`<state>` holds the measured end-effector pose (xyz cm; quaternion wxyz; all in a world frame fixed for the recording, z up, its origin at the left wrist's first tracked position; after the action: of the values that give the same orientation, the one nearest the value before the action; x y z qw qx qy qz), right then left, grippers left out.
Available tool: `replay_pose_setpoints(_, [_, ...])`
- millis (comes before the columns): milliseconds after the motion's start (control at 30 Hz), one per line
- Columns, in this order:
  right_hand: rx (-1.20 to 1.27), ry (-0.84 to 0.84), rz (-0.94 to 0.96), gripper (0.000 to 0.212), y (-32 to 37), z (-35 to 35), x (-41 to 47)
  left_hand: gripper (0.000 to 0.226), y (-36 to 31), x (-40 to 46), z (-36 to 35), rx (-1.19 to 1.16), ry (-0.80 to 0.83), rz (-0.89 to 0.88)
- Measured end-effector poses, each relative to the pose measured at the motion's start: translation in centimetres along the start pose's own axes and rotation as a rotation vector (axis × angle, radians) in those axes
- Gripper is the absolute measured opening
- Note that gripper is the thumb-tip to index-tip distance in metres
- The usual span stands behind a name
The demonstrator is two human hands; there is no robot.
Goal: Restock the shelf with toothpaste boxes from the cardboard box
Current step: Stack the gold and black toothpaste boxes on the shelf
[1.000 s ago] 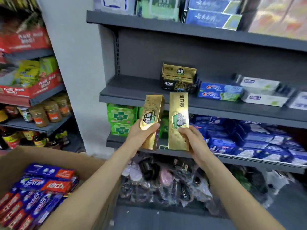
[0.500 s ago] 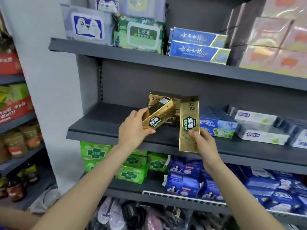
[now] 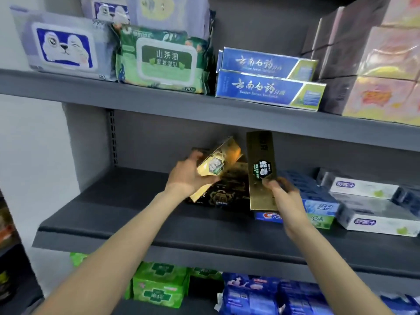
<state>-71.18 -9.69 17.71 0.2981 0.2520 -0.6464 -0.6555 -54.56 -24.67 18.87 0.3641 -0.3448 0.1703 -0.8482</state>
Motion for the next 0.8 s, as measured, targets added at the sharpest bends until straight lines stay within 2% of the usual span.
replay_pose_setpoints(67, [0.024, 0.007, -0.012, 0.016, 0.3, -0.2, 0.9, 0.061, 0.0, 0.1, -0.1, -0.431, 0.028, 0.192])
replay_pose_setpoints(133, [0.0, 0.031, -0.009, 0.014, 0.4, -0.7, 1.9, 0.048, 0.0, 0.0, 0.2, -0.849, 0.199, 0.375])
replay_pose_setpoints(167, [-0.013, 0.042, -0.01, 0.012, 0.5, -1.1, 2.2, 0.043, 0.1, -0.1, 0.4, -0.987, 0.306, 0.41])
replay_pose_setpoints(233, [-0.018, 0.064, -0.014, 0.009, 0.7, -1.7, 2.9, 0.043, 0.7, -0.2, 0.7, -1.154, 0.433, 0.428])
replay_pose_setpoints(400, [-0.02, 0.082, -0.03, 0.006, 0.2, -2.5, 4.3, 0.046, 2.5, 0.3, 0.1, -1.326, 0.422, 0.443])
replay_pose_setpoints(467, [-0.01, 0.089, -0.038, 0.005, 0.1, -2.7, 4.7, 0.046, 2.7, 0.7, 0.1, -1.278, 0.475, 0.415])
replay_pose_setpoints(633, [0.068, 0.139, -0.034, 0.013, 0.7, -3.0, 5.3, 0.062, 3.2, 2.8, 0.3, -0.824, 0.56, 0.331])
replay_pose_setpoints(667, [0.066, 0.141, -0.03, 0.012, 0.8, -3.0, 5.4, 0.056, 2.9, 3.4, 0.5, -0.749, 0.56, 0.306])
replay_pose_setpoints(767, [0.066, 0.123, -0.045, 0.008, 0.7, -3.3, 5.6, 0.02, 1.7, 5.2, 1.2, -0.565, 0.451, 0.212])
replay_pose_setpoints(800, [0.054, 0.115, -0.052, 0.008, 0.6, -3.4, 5.7, 0.019, 1.5, 5.9, 1.3, -0.468, 0.41, 0.138])
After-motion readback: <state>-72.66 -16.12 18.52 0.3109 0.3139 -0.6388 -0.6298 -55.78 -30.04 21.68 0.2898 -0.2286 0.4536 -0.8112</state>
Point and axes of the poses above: each hand's wrist, its own x-axis towards the middle knuckle, its own z-axis out of the back of the hand, y = z × x, the point moved 2 cm from there along x, towards the middle knuckle, and after that the axes turned 9 degrees about -z, right-handed, at the moved point
